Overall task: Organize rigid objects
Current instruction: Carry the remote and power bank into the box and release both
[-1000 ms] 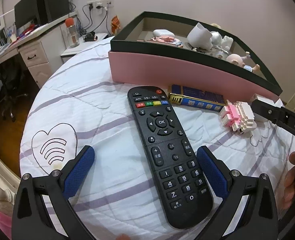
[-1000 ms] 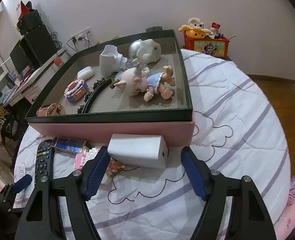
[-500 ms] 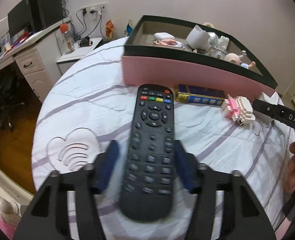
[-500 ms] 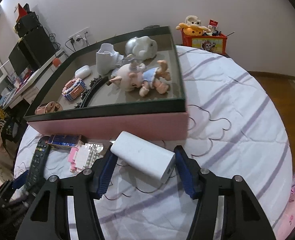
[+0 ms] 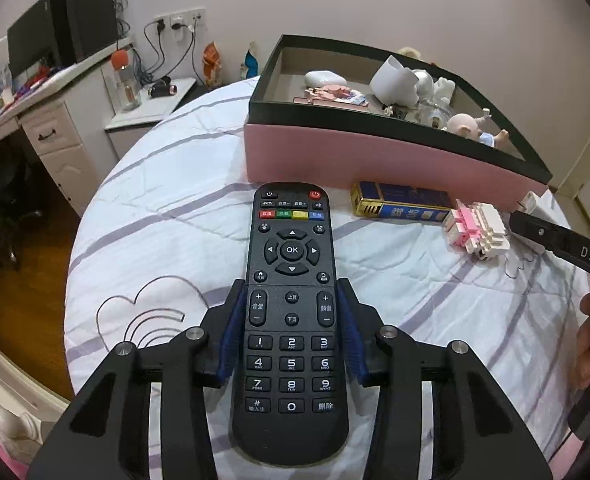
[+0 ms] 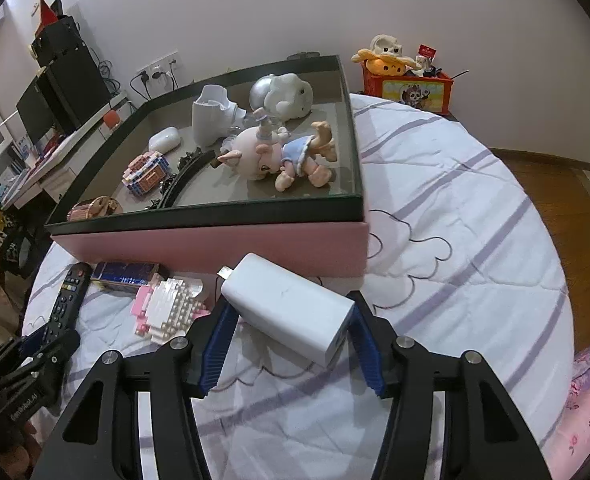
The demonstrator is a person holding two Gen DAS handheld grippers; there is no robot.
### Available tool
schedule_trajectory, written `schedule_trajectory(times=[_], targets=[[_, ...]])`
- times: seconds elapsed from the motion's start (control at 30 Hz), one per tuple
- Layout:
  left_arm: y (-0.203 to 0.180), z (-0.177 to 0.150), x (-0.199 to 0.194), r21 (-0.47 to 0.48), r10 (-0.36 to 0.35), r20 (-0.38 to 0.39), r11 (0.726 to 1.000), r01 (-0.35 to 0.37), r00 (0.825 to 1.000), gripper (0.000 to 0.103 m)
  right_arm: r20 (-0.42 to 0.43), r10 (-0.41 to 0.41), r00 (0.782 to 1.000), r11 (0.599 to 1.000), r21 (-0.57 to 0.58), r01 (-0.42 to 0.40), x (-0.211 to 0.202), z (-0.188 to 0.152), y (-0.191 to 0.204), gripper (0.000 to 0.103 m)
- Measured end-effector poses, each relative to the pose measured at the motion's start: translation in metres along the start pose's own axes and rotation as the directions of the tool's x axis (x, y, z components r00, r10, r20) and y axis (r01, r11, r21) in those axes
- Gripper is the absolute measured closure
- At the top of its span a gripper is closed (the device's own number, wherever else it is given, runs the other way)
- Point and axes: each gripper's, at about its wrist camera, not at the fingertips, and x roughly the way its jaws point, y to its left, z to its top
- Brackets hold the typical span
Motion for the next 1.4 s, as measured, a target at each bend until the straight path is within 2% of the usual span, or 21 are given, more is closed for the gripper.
schedule_trajectory(times=[0.17,0.37,0.6,0.87,1.13,1.4], targets=[[0.001,-0.003,-0.009,0.003,-0.011,0.009,1.000,0.011,1.000,0.059,0.013,0.016,1.000,1.000,-0.002,-0.016,-0.013,-0.001,-0.001,0.047],[0.006,0.007,-0.035,0.000,-0.022,0.061,1.000,0.022,0.998,0.059,0.049,0.028,0.998,1.000,-0.001,-0.028,-0.036,0.003,-0.003,0.047],[-0.003,0.054,-0.061,0.035,-0.053,0.146,0.998,0.048,0.988,0.059,0.110,0.046,0.993,0.999,-0.029,-0.043,-0.058,0.024,0.007,0.047],[-0.024,0.115,-0.057,0.073,-0.121,0.184,0.991,0.109,0.975,0.059,0.136,0.039,0.990,0.996,-0.091,-0.027,-0.051,0.063,0.026,0.047],[-0.056,0.158,-0.011,0.093,-0.168,0.125,0.983,0.157,0.978,0.059,0.086,0.022,0.996,0.992,-0.126,-0.011,-0.017,0.085,0.038,0.047],[-0.075,0.160,0.042,0.048,-0.200,0.022,0.979,0.199,0.980,0.059,0.027,0.002,1.000,0.989,-0.146,0.002,0.015,0.084,0.040,0.046]])
